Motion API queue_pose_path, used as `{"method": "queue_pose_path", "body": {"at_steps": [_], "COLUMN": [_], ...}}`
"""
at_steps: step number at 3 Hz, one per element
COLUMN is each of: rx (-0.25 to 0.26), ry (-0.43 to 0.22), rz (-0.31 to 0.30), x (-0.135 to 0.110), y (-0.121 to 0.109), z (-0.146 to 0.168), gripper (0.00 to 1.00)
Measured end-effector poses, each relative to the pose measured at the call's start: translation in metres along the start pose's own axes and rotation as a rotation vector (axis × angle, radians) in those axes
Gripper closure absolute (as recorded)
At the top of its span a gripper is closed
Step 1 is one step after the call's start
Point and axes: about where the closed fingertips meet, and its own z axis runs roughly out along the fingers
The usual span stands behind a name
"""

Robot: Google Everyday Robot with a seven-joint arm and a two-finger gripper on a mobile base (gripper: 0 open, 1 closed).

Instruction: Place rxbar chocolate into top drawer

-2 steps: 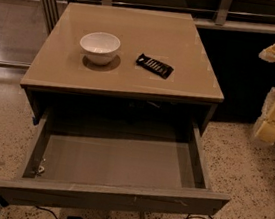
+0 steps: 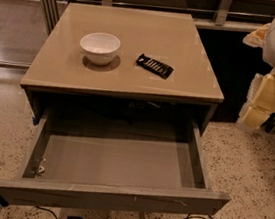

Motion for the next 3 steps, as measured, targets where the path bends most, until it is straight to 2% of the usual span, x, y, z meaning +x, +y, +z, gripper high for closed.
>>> {"method": "queue_pose_path", "body": {"at_steps": [1,2,3], "rx": [-0.002,-0.045,-0.088], "ry": [-0.078,-0.189,-0.322], "rz": [-0.065,-0.030,0.087], "x": [-0.037,-0.059,-0.073], "y": [-0.030,-0.062,-0.091], "z": [0.017,0.037,0.058], "gripper": [0.00,0.00,0.00]}}
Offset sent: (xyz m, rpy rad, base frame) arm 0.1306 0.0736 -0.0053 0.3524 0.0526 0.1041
